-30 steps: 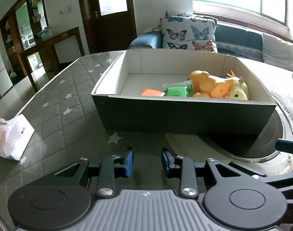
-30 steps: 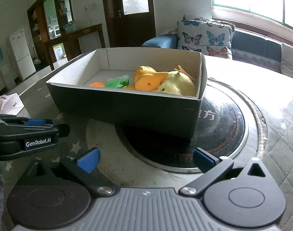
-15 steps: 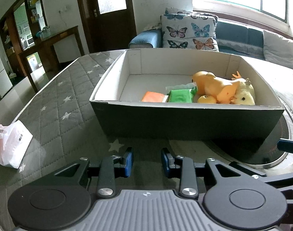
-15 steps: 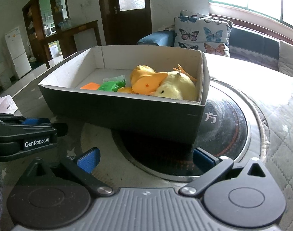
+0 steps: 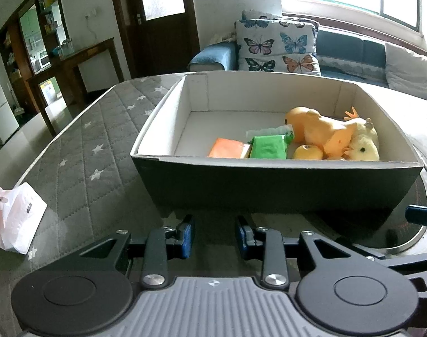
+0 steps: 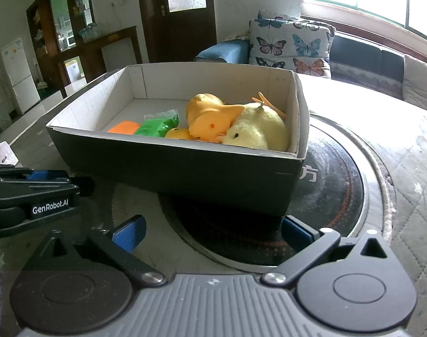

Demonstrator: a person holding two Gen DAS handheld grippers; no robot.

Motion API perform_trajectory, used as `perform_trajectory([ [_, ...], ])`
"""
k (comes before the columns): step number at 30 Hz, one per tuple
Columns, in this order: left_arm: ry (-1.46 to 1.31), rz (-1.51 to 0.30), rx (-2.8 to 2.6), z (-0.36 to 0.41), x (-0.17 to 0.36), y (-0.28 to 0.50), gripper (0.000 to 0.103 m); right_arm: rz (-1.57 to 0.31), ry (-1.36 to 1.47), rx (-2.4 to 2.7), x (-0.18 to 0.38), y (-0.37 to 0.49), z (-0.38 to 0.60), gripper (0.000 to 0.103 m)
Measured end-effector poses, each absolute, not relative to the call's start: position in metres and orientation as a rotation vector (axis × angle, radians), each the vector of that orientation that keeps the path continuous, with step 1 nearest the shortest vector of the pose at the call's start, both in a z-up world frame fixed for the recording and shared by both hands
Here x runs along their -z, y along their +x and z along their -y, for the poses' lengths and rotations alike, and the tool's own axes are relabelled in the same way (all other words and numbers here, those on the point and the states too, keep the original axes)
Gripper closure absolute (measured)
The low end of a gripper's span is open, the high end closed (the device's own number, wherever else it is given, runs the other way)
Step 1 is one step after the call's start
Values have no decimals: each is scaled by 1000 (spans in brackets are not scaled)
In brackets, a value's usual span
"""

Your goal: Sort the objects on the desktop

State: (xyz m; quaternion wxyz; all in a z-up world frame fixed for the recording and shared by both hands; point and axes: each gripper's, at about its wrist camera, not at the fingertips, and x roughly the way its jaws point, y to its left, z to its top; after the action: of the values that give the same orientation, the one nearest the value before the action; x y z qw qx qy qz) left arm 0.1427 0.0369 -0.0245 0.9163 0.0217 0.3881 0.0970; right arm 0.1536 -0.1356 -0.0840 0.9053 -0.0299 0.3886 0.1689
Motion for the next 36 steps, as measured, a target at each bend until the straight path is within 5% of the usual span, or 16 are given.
perform_trajectory([
  [36,51,-786,-211,-44,19,154,69,-813,-79,-342,81,166,122,0],
])
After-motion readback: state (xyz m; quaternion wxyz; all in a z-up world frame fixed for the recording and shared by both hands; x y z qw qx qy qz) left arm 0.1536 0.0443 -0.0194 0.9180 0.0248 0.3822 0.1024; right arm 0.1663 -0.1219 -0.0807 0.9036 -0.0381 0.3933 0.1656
